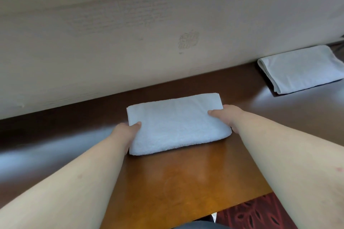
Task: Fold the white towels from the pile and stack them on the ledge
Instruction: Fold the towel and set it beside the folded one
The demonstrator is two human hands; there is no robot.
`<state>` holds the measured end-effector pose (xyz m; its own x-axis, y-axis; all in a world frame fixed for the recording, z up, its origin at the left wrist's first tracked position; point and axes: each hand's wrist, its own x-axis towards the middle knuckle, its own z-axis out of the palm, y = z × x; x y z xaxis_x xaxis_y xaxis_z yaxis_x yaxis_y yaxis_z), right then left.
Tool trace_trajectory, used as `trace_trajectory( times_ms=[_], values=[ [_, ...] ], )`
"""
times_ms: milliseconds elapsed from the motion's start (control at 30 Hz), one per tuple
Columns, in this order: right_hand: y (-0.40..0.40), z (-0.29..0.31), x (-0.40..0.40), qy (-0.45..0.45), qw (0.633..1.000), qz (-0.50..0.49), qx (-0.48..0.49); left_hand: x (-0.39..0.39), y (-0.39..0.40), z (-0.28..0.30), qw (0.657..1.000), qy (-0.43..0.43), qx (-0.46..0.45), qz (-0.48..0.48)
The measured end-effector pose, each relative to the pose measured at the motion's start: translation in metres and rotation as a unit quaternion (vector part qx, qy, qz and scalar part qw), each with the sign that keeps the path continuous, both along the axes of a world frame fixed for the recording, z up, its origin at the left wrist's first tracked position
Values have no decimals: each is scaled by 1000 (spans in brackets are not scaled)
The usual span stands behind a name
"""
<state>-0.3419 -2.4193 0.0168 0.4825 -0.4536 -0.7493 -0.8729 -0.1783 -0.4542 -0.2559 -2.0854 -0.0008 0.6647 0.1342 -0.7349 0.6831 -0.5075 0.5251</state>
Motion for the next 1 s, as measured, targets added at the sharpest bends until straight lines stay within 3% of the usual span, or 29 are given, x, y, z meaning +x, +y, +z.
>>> trace_trajectory(
  times_ms=[200, 367, 600, 1000],
  values=[
    [11, 6, -8, -60, 995, 10, -81, -8, 11, 7, 997, -66, -30, 24],
    [10, 18, -18, -148, 977, 21, -154, -9, 14, 26, 990, -140, 20, -11],
    [-15, 50, -46, -183, 972, 71, -131, -23, -3, 64, 982, -160, -25, -102],
    [-177, 107, -171, -271, 950, 43, -147, -128, -176, 124, 966, -228, -22, -118]
  ],
)
